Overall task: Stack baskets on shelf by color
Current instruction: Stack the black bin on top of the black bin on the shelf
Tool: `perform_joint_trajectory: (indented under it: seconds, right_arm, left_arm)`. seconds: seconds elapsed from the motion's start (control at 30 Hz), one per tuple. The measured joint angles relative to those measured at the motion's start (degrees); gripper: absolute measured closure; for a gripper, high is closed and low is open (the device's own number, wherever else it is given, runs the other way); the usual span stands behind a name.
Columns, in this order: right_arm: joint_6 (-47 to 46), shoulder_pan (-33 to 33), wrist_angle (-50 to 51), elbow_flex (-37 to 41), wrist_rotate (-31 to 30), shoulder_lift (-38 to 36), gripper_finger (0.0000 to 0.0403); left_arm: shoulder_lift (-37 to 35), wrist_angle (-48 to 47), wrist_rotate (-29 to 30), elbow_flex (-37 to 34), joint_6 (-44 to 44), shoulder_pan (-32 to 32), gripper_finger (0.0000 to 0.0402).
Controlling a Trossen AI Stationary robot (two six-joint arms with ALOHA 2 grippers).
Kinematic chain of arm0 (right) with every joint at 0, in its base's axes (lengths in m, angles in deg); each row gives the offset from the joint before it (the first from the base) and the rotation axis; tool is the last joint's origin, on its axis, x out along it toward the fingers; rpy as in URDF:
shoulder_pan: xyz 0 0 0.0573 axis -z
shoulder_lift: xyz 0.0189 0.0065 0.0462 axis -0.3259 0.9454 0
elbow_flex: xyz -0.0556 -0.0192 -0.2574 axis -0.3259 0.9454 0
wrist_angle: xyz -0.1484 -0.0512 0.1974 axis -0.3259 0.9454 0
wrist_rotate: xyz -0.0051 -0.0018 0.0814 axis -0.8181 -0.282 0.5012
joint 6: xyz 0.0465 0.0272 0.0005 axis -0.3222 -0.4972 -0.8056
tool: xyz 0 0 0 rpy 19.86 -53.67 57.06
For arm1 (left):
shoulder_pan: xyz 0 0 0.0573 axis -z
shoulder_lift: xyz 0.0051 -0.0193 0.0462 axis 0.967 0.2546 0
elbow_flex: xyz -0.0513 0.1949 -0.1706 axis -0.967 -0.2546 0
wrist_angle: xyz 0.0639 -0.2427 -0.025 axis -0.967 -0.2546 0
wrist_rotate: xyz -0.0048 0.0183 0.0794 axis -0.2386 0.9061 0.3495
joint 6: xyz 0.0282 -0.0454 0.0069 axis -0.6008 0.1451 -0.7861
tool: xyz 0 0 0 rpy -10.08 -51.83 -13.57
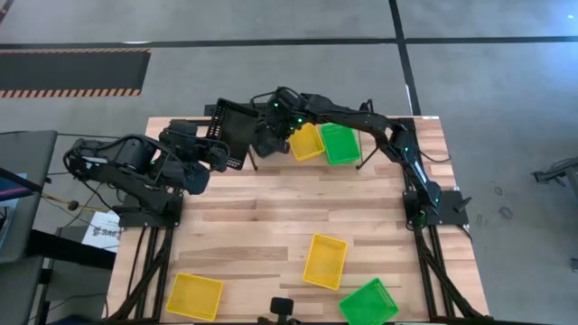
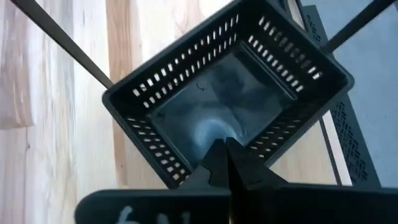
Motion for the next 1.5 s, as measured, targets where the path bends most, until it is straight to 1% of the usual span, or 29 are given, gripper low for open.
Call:
perform_joint_trajectory:
  seconds: [0.07, 0.2, 0.33, 0.5, 0.7, 0.87, 1.0, 1.1, 1.2, 1.37, 1.5]
  right_arm:
    - [-0.2, 0.0, -0.5, -0.1, 0.4, 0.6, 0.0403]
    - [-1.9, -0.1, 1.0, 0.0, 4.5, 3.1, 0.0403]
    - [-1.2, -1.2, 2.4, 0.0, 4.5, 5.0, 0.0403]
    - [-0.8, -2.4, 3.8, 0.0, 4.5, 5.3, 0.0403]
    - [-0.6, -3.3, 8.3, 0.0, 4.4, 4.0, 0.0403]
    - [-0.6, -3.6, 8.4, -1.4, 3.7, 2.1, 0.0403]
    - [-0.6, -3.9, 8.9, -3.8, 3.2, -3.4, 0.0403]
    - [-0.6, -4.3, 9.4, -4.1, 2.4, -9.3, 0.0403]
    - [-0.6, -4.9, 10.5, -4.1, 0.0, -15.9, 0.0403]
    - [-1.9, -6.0, 14.2, -4.2, -5.1, -27.6, 0.0403]
    - [-2.1, -7.2, 17.1, -4.2, -9.3, -37.0, 0.0403]
  left_arm:
    - [0.0, 0.0, 0.0, 0.0, 0.1, 0.0, 0.0401]
    - [0.0, 0.0, -0.1, 0.0, 0.5, 0.0, 0.0401]
    - [0.0, 0.0, -0.5, 0.0, 0.4, 0.0, 0.0401]
    - [0.0, 0.0, -0.4, 0.0, 0.3, 0.0, 0.0401]
    - [0.0, 0.0, -0.4, 0.0, 0.0, 0.0, 0.0401]
    - [0.0, 0.0, -0.4, 0.0, -0.1, 0.0, 0.0401]
    - [0.0, 0.0, -0.8, 0.0, -0.1, 0.0, 0.0401]
    - [0.2, 0.2, 0.0, -0.2, 4.1, 0.0, 0.0401]
    - [1.8, 3.9, 2.8, -1.8, 6.1, 0.0, 0.0401]
    - [5.7, 11.2, 0.8, -6.1, 6.5, -0.6, 0.0401]
    - [9.8, 15.7, 0.4, -8.3, 12.3, -1.9, 0.0401]
